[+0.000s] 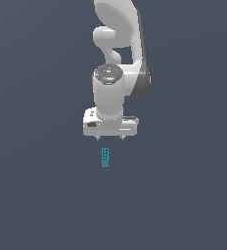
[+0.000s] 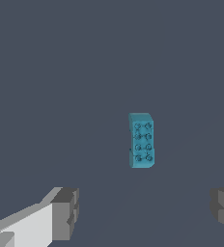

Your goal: Pick up the object and move it to a goal position.

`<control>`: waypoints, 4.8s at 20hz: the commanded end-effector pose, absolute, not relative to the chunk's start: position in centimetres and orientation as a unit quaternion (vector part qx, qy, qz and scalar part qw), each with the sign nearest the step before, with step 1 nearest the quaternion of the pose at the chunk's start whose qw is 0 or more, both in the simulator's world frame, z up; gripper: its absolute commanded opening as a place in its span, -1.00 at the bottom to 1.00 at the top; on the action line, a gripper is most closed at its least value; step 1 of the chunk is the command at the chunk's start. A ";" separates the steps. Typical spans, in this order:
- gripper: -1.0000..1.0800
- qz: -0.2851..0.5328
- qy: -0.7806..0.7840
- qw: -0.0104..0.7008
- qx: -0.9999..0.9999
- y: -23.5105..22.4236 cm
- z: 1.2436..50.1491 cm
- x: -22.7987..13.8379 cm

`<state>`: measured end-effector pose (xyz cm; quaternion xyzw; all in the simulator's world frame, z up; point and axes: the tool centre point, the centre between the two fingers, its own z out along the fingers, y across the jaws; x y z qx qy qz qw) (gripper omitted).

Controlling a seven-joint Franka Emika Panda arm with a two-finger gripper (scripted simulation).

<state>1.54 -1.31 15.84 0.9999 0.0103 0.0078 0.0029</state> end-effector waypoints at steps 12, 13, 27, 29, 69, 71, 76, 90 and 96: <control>0.92 0.001 0.018 0.000 1.000 -3.8 8.2 3.4; 0.92 0.001 0.018 0.000 1.000 -3.9 7.9 3.5; 0.92 0.000 0.019 0.000 1.000 -4.1 5.1 3.5; 0.92 0.000 0.019 0.000 1.000 -4.1 3.9 3.4; -1.00 0.000 0.019 0.000 1.000 1.8 12.4 9.0; -1.00 0.000 0.019 0.000 1.000 2.7 13.9 9.9; -1.00 0.000 0.019 0.000 1.000 4.6 17.1 11.8; -1.00 0.000 0.019 0.000 1.000 6.9 21.2 14.4; -1.00 0.000 0.019 0.000 1.000 7.1 21.4 14.6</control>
